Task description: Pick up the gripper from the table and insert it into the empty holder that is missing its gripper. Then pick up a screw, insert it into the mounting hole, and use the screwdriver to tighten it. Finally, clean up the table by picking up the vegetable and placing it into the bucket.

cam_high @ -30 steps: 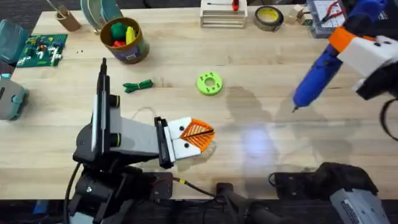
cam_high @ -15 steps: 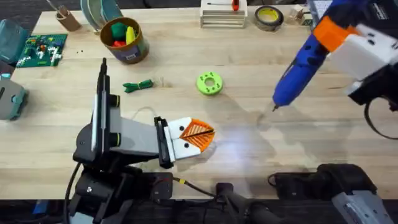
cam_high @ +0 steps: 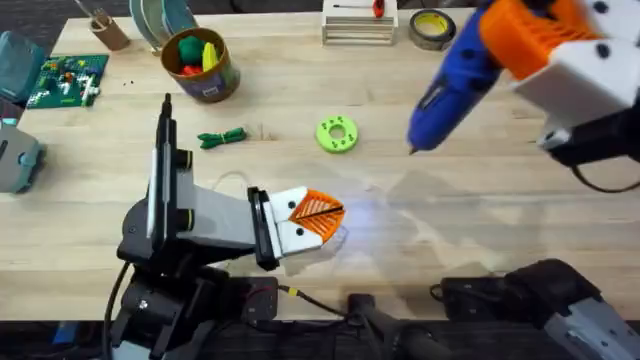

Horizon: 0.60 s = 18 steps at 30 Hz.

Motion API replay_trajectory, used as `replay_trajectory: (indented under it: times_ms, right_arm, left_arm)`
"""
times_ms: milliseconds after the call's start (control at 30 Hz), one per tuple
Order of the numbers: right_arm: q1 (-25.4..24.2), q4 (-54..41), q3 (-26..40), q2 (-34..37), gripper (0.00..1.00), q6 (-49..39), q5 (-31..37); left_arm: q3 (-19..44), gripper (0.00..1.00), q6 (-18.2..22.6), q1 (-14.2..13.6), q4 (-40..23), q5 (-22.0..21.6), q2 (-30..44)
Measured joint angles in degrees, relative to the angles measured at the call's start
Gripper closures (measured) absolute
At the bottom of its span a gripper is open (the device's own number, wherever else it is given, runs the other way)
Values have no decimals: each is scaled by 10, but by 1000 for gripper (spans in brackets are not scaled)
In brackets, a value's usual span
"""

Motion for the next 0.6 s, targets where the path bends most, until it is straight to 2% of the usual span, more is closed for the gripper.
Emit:
replay_trajectory:
  times_ms: [367,600]
  right_arm:
    - [175,198,0,129,992,-1,-12]
    - [247,331,0,221,992,-1,-13]
  left_arm:
    - [0,997,-1,0,1,-7,0]
    - [0,997,-1,0,1,-7,0]
